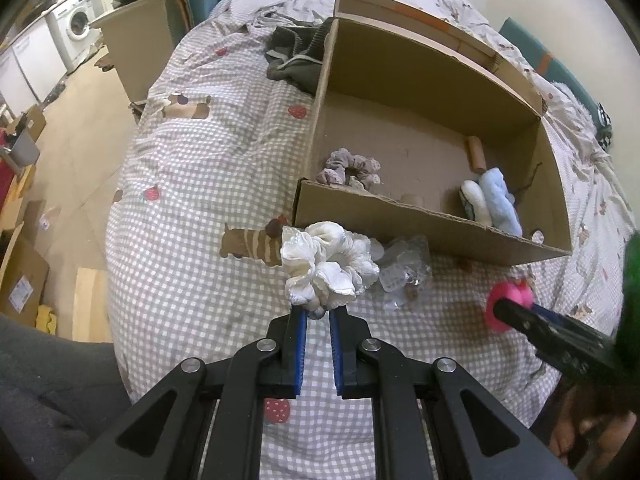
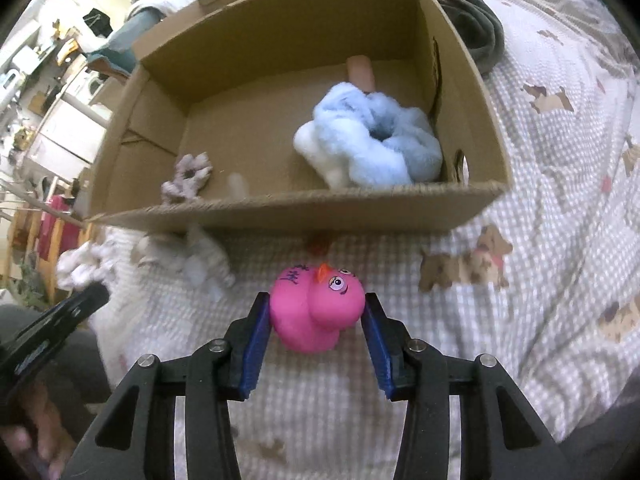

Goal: Organize soft objects
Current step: 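Grasp the white cloth with the left tool while the right tool grasps the pink duck, then carry the white scrunchie and pink duck into the box and open both tools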

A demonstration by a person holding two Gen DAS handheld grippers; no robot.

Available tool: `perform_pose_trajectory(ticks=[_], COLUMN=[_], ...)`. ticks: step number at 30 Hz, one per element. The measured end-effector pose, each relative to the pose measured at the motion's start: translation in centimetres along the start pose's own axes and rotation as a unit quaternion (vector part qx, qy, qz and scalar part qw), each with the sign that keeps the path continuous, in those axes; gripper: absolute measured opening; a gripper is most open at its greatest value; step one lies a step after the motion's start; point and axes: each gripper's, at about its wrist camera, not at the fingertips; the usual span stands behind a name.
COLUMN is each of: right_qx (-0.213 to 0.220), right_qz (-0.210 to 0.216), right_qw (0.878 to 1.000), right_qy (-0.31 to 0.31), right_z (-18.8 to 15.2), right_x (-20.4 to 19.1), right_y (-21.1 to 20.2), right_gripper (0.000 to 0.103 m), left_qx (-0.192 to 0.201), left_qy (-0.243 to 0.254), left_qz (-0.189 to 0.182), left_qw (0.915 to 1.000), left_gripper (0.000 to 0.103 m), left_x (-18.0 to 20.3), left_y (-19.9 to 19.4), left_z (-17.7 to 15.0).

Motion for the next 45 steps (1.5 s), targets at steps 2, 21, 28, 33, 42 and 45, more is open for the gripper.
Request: perform_pose_trajectory(ticks=[2, 21, 28, 33, 42, 45], right_qx=[0.003, 0.105, 0.129, 0.148, 0.165, 0.170], right_qz=[0.008, 0.086, 0.089, 0.091, 0.074, 0.069], right_qw=[1.000, 0.990, 0.987, 0.984, 0.980, 0.979], right_qy=[-0.007, -0.035, -0.038, -0.044, -0.079, -0.084], right_z=[-0.8, -1.7, -0.2, 1.9, 6.6, 7.5], right_x=[-0.5, -2.2, -2.4, -2.9, -3.4, -3.1], right_y=[-0.7, -6.5, -8.5, -9.4, -9.6, -8.9], right_gripper=[0.048, 0.048, 0.048, 0.048, 0.048, 0.048], left_qx=[0.002, 0.086, 0.114, 0.125, 0.147, 0.149], left_qy=[0.003, -0.036, -0.025, -0.015, 0.026, 0.041], left_qz=[0.002, 0.002, -0.003, -0.004, 0.009, 0.015], left_qw=[1.0000, 0.9957, 0.9932, 0.9920, 0.9888, 0.9879], left_gripper=[0.010, 0.010, 0.010, 0.010, 0.010, 0.010], left_x=[0.1, -1.3, -0.4, 0.8, 2.9, 3.7], left_y=[-0.1, -4.9, -6.4, -6.5, -6.0, -5.0], left_z=[-0.1, -0.8, 1.7, 4.8, 9.5, 10.6])
Point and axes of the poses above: each gripper's, at about its wrist camera, not at the fingertips, and y roughly the way its jaws point, x to its right, z to its top, and after that the axes turned 10 degrees about z, right-handed
